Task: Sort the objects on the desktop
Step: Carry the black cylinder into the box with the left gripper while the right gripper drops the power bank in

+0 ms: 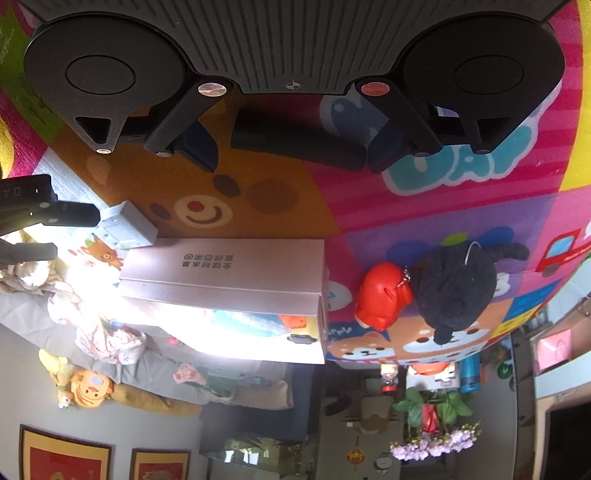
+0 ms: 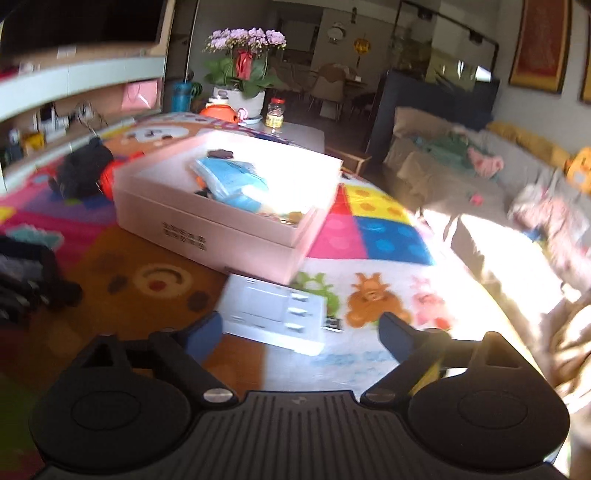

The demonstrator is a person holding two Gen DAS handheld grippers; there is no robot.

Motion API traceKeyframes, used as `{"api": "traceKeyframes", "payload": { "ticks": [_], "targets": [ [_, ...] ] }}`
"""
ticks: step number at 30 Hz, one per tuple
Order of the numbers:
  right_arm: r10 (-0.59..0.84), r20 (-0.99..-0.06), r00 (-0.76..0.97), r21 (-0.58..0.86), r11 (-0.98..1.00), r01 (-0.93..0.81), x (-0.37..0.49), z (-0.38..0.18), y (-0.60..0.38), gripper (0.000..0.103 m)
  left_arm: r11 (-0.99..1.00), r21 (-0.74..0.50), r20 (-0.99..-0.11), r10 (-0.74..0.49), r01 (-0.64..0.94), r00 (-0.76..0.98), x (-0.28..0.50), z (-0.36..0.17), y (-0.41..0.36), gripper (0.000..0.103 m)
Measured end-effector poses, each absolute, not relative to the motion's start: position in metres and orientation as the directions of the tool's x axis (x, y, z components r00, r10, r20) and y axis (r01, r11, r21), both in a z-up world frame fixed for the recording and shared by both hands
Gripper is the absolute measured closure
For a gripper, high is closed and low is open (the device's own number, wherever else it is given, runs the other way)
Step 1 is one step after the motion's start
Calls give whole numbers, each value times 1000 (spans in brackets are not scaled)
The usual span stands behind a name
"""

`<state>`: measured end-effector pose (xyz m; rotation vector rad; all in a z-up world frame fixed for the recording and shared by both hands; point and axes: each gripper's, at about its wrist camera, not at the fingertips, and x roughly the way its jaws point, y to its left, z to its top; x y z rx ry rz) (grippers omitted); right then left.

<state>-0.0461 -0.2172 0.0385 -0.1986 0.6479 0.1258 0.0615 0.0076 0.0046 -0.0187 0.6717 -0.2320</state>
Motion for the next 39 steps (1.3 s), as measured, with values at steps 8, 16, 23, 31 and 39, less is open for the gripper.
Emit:
{"api": "traceKeyframes", "payload": {
  "ticks": [8,16,23,31,39],
  "targets": [
    [-2,-661,750,-75,995,-63,-2,10,-200,0,955,-80,-602,-274,285,750,51,6,5,6],
    [55,-689,723,8,998,-69,5,4,-211,9,934,7,-624,-276,358,731,56,6,1,4],
    [121,-678,725,-24,982,-187,-20,8,-192,12,957,-13,-641,-231,291,731,62,5,0,14],
    [195,-710,677,-54,943,-328,-72,15,-188,12,952,12,-647,-227,307,728,46,7,-9,23],
    [255,-504,825,-154,913,-377,-128,101,-204,12,944,96,-468,-238,317,851,32,83,-6,23]
  ]
}}
